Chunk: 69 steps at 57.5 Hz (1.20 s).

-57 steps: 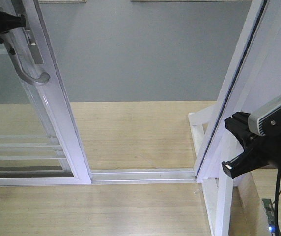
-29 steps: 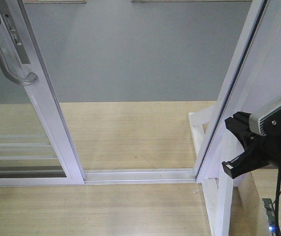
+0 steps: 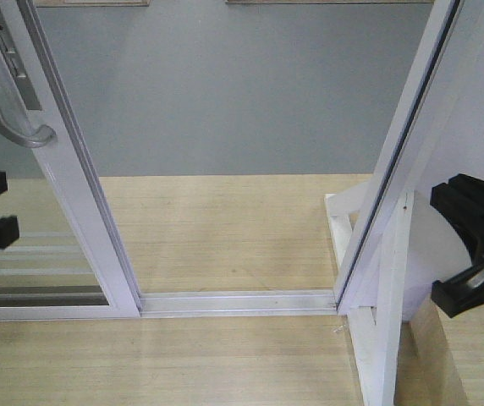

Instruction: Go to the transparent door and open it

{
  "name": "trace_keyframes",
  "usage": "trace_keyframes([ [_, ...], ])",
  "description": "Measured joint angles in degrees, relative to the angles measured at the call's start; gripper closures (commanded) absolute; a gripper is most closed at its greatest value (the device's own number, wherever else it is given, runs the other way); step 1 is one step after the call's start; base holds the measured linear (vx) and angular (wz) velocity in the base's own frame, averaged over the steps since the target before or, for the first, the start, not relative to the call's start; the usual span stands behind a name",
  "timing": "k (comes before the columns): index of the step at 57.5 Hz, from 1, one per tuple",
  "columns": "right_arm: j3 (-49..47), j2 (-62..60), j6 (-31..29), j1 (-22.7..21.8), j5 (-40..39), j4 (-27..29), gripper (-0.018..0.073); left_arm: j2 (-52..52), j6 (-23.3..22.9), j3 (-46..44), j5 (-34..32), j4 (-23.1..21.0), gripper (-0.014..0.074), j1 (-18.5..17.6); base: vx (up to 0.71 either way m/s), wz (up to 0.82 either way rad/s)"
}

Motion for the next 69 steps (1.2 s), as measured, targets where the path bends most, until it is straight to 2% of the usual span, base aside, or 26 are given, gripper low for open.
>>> trace_keyframes([
  [12, 0.33, -8.95, 1.99, 0.00, 3.06, 0.00, 0.0563, -15.99, 0.00, 9.27, 0.06, -3.98, 0.0592, -0.25, 0.00, 0.00],
  [22, 0.33, -10.81, 1.99, 0.00, 2.95, 0.00, 0.0562, -23.59, 0.00, 11.75, 0.25, -5.50, 0.0592, -0.25, 0.00, 0.00],
  [57, 0.33, -10.84, 2.04, 0.00, 3.06, 0.00, 0.0562, -25.60, 0.00, 12.01, 1.68, -5.94, 0.0592, -0.07, 0.00, 0.00],
  [62, 0.33, -10.84, 2.04, 0.00, 3.06, 0.00, 0.0562, -26.55, 0.00, 12.01, 1.68, -5.66, 0.0592, 2.08, 0.00, 0.00],
  [69, 0.33, -10.84, 2.04, 0.00, 3.06, 0.00, 0.0562, -28.58, 0.50, 12.05, 2.15, -3.86, 0.0592, 6.89, 0.00, 0.00],
])
